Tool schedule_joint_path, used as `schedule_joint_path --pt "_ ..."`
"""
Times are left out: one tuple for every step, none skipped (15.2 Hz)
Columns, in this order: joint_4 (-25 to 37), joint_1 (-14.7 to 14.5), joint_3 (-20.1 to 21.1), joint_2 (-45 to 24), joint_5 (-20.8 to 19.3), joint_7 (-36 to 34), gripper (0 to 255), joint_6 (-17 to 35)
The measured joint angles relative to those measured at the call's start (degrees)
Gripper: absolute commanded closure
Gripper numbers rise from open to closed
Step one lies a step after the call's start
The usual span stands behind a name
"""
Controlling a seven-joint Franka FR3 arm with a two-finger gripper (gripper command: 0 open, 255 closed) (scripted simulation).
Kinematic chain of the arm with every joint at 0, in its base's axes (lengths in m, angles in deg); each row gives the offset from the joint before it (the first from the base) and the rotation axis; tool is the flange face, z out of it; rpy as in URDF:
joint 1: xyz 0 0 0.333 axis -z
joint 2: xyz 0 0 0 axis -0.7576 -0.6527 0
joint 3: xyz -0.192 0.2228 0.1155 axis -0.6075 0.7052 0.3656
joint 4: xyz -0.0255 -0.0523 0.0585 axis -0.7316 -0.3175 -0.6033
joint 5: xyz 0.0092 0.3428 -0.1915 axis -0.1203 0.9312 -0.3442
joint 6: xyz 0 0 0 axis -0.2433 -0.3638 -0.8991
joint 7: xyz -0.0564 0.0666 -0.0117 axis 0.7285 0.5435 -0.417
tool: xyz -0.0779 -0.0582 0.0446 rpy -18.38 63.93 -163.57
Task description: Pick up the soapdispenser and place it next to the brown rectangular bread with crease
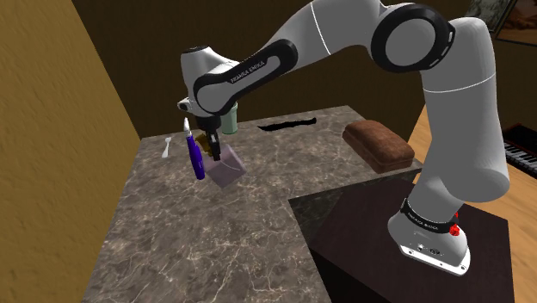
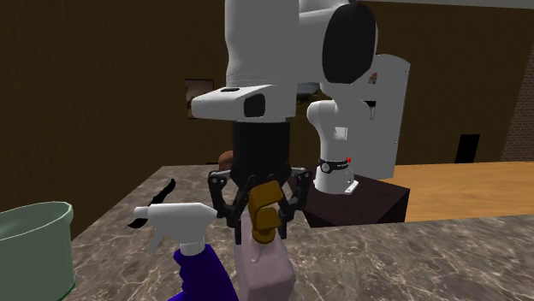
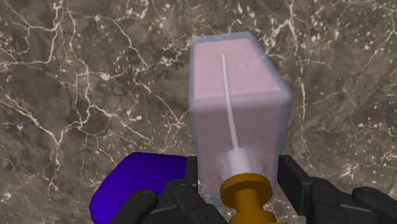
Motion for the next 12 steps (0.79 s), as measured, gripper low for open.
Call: schedule_joint_path --pt "0.25 0.00 0.01 0.01 0.05 0.03 255 -0.68" --pt "0.73 0.01 0.02 0.05 0.09 0.10 255 -1.59" --pt "0.71 0.04 0.03 0.25 0.15 0.14 255 -2.31" --pt "1.04 0.04 0.05 0.38 0.20 0.18 255 -3.08" --pt "1.43 0.03 0.07 0.53 0.24 0.19 255 -3.77" --pt "1.87 0.04 0.09 0.70 0.28 0.24 255 -4.45" --pt "2.34 0.10 0.10 0.94 0.35 0.36 255 -5.20" --pt "2.69 0.11 0.12 1.20 0.40 0.37 255 -5.82" --pt "3.17 0.05 0.16 1.36 0.43 0.33 255 -6.47" --pt "3.68 0.04 0.18 1.50 0.46 0.36 255 -7.12" --pt "4.19 0.06 0.20 1.70 0.51 0.41 255 -7.84" --pt "4.35 0.06 0.24 2.14 0.58 0.40 255 -8.44"
